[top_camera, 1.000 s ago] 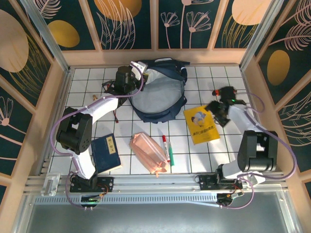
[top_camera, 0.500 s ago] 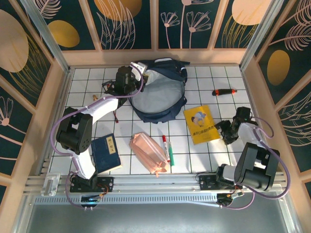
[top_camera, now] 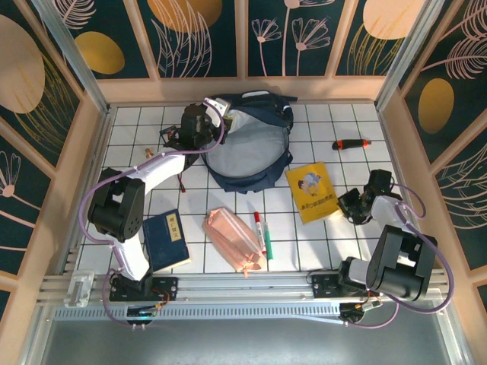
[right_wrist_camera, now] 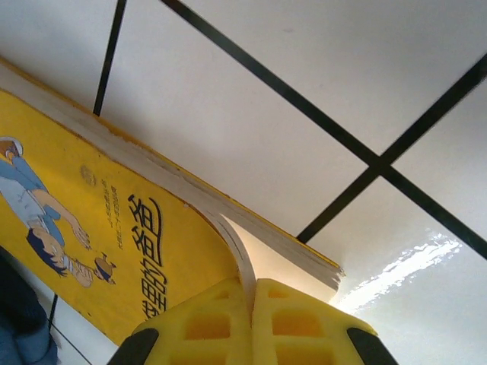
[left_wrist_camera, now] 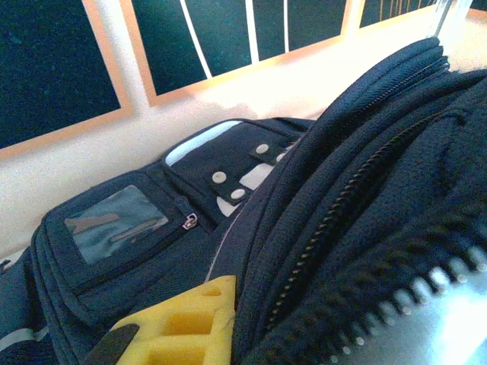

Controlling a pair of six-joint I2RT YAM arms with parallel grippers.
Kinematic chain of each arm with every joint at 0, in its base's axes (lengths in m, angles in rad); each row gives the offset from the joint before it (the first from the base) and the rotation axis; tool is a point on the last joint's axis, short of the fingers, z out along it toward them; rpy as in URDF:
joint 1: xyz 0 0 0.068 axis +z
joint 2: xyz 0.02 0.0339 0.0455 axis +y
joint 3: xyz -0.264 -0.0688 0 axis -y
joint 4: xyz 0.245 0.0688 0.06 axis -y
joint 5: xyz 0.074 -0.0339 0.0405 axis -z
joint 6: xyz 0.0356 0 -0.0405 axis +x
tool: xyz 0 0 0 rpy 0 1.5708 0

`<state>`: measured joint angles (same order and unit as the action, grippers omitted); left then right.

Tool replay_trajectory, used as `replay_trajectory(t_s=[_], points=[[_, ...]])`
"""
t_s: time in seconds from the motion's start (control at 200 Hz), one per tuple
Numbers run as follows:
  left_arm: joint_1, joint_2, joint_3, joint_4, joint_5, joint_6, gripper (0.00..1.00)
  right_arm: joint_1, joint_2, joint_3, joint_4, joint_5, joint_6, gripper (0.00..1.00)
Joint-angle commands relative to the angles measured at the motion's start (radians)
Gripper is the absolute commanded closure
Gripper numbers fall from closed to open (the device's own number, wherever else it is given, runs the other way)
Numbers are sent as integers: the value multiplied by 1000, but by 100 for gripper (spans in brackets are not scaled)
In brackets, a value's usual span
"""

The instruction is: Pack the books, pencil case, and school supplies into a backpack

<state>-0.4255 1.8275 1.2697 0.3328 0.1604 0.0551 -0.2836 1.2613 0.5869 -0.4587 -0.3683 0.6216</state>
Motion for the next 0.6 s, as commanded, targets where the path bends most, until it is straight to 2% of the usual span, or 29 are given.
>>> replay_trajectory(t_s=[0.0,0.22,0.42,0.59], points=[[4,-50,5,41,28,-21,100,3,-17,-21,52,-17,4,100],[2,-59,1,29,39,-7,100,4,-118,24,127,-119,18,100],[1,-57,-3,32,42,-12,100,24,-100,-10,293,-277,16,100],[-3,-52,-4,33,44,-20,100,17,-39,-62,350,-297,-30,86]])
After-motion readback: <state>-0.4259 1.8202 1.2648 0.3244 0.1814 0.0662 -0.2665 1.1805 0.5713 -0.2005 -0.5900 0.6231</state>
